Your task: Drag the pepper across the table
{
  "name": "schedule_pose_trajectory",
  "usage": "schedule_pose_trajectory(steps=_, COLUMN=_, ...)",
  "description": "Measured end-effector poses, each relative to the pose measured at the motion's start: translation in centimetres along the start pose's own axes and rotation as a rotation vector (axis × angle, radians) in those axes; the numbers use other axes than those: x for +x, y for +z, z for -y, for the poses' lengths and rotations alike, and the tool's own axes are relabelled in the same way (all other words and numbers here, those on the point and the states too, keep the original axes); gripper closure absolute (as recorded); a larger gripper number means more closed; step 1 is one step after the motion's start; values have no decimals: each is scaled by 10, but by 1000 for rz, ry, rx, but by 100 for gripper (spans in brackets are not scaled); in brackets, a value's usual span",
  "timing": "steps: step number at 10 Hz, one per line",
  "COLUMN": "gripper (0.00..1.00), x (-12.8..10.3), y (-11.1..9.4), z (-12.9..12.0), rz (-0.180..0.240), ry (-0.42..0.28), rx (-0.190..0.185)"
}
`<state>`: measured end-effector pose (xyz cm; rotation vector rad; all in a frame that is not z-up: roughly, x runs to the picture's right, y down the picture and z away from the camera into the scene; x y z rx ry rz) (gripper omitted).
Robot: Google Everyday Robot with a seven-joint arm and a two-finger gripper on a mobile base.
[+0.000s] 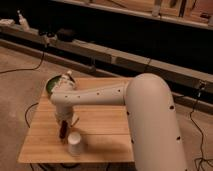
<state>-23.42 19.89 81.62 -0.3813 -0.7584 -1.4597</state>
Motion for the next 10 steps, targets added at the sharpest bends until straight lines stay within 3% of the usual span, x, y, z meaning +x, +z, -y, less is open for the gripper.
schedule_pose_trajectory(steps=8, gripper=64, x=-35, y=1, z=38, rz=9, ry=-101, rx=6)
schedule_pose_trajectory(steps=10, gripper=59, x=-39, y=5, z=44, rz=19, ry=-114, rx=3)
